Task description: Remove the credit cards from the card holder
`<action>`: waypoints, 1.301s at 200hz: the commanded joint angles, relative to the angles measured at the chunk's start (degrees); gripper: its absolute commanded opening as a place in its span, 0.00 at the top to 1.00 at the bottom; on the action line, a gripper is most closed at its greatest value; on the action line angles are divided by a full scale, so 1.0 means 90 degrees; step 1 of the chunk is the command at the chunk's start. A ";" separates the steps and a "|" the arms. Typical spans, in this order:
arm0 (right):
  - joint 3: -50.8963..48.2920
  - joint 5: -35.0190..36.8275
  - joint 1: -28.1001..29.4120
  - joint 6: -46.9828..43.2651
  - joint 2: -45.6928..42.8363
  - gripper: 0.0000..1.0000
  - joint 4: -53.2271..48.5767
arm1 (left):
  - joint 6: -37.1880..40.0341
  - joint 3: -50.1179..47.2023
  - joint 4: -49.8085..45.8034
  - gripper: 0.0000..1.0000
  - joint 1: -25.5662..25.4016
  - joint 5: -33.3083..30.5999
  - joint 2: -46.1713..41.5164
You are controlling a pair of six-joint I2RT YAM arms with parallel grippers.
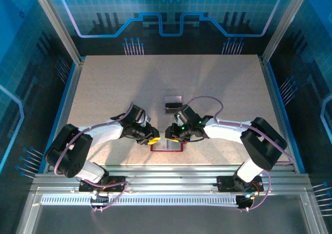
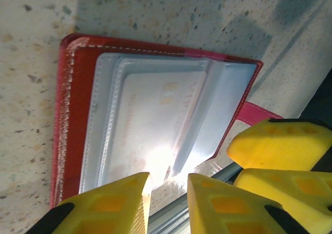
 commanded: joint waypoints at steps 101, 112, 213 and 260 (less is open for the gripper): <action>-0.0049 -0.0245 0.0125 0.0244 0.0590 0.72 0.0759 | 0.0258 -0.0083 -0.0067 0.85 0.0044 -0.0091 0.0362; -0.0041 -0.0275 0.0128 0.0244 0.0652 0.72 0.0768 | 0.0292 -0.0067 -0.0132 0.85 0.0041 -0.0126 0.0357; 0.0021 -0.0307 0.0175 0.0260 0.0871 0.72 0.0701 | 0.0356 -0.0087 -0.0194 0.85 0.0042 -0.0167 0.0340; 0.0047 -0.0171 0.0186 0.0230 0.0822 0.72 0.0487 | 0.0367 -0.0097 -0.0197 0.85 0.0041 -0.0172 0.0344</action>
